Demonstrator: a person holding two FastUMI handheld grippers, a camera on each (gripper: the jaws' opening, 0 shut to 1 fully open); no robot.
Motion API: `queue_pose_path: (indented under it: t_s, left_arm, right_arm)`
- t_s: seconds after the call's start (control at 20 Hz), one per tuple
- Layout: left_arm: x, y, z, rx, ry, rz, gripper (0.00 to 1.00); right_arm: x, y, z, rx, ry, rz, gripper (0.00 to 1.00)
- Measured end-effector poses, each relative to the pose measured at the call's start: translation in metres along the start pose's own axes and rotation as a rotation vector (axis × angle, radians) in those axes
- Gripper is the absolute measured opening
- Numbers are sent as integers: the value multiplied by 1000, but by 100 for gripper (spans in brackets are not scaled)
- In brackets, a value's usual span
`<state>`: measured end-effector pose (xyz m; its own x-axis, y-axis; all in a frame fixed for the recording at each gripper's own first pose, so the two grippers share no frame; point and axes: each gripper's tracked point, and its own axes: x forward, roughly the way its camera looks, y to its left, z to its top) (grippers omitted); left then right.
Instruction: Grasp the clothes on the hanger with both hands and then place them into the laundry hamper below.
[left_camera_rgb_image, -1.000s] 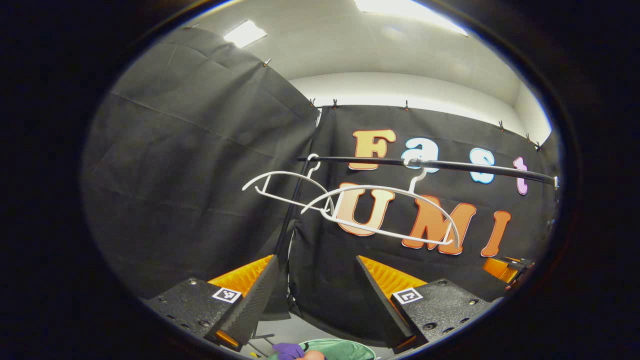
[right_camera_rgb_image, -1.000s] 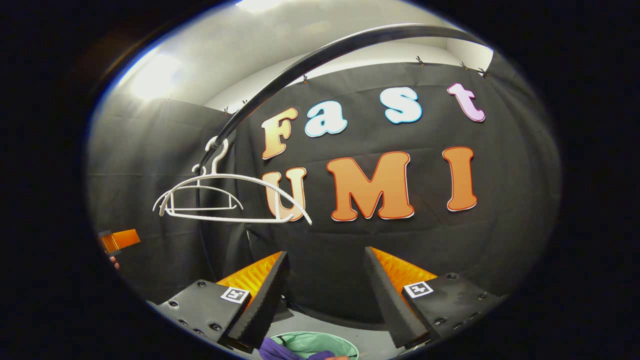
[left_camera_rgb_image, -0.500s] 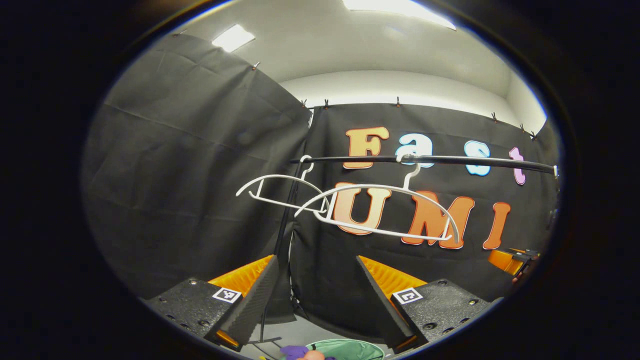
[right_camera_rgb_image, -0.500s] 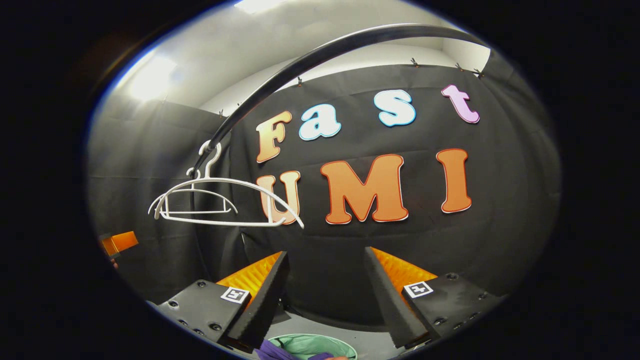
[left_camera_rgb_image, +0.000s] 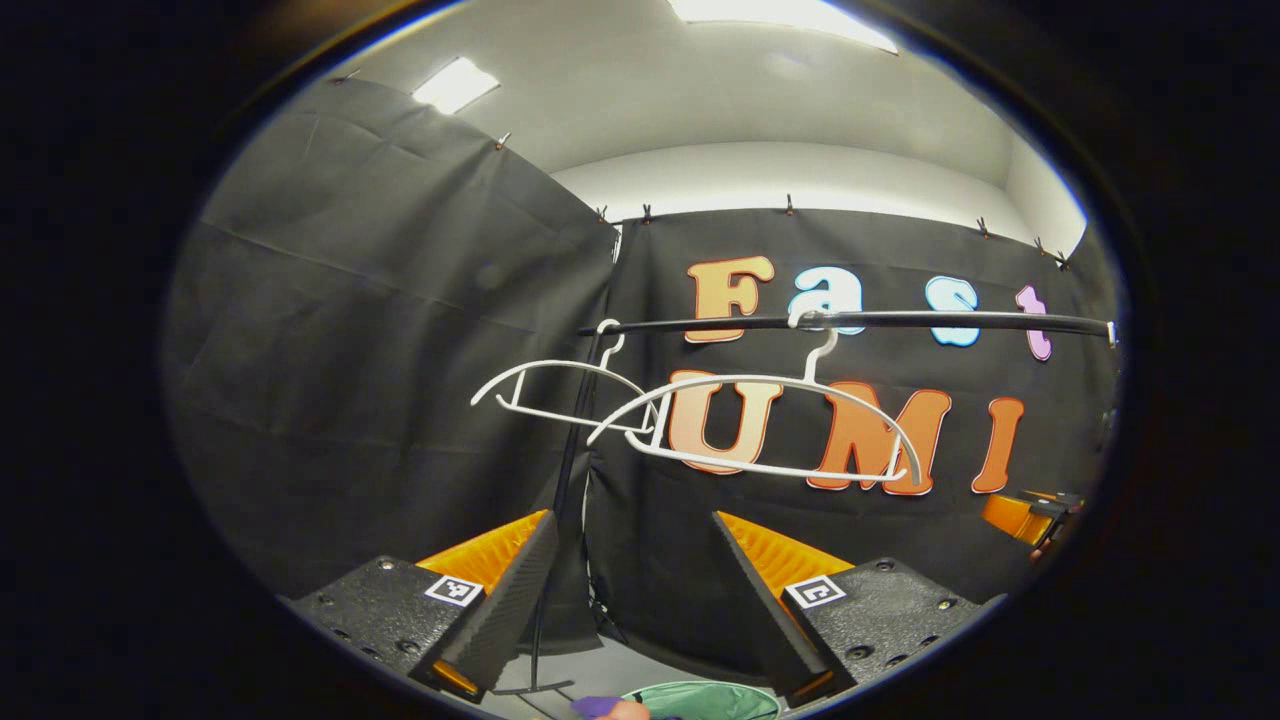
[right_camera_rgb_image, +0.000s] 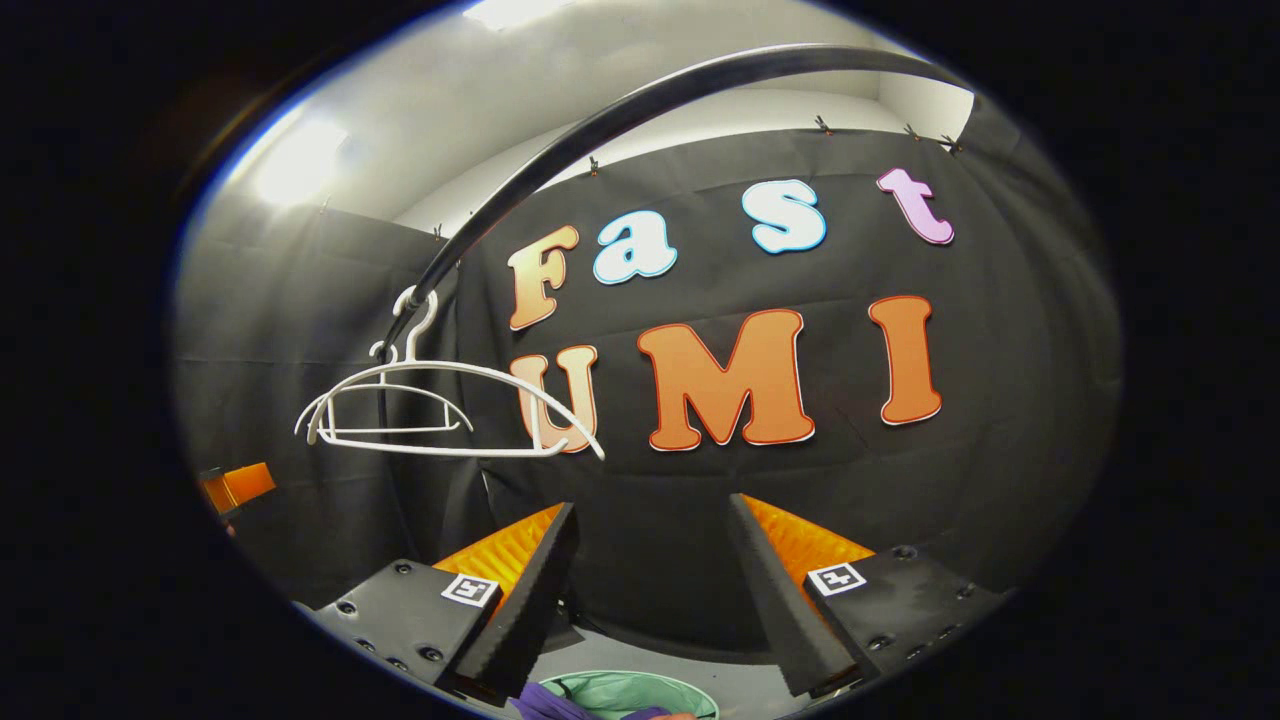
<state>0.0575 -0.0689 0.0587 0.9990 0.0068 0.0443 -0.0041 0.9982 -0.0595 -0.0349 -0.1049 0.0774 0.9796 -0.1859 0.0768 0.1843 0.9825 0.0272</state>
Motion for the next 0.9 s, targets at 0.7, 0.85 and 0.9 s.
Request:
queue_pose_path:
  t_s: [0.7, 0.85, 0.9]
  left_arm:
    - [0, 0, 0, 1, -2, 6, 91]
    - [0, 0, -1, -2, 2, 4, 91]
    - [0, 0, -1, -2, 2, 4, 91]
  right_arm:
    - [-1, 1, 0, -2, 0, 9, 97]
    - [-1, 0, 1, -2, -1, 12, 97]
    - [-2, 0, 0, -1, 0, 13, 97]
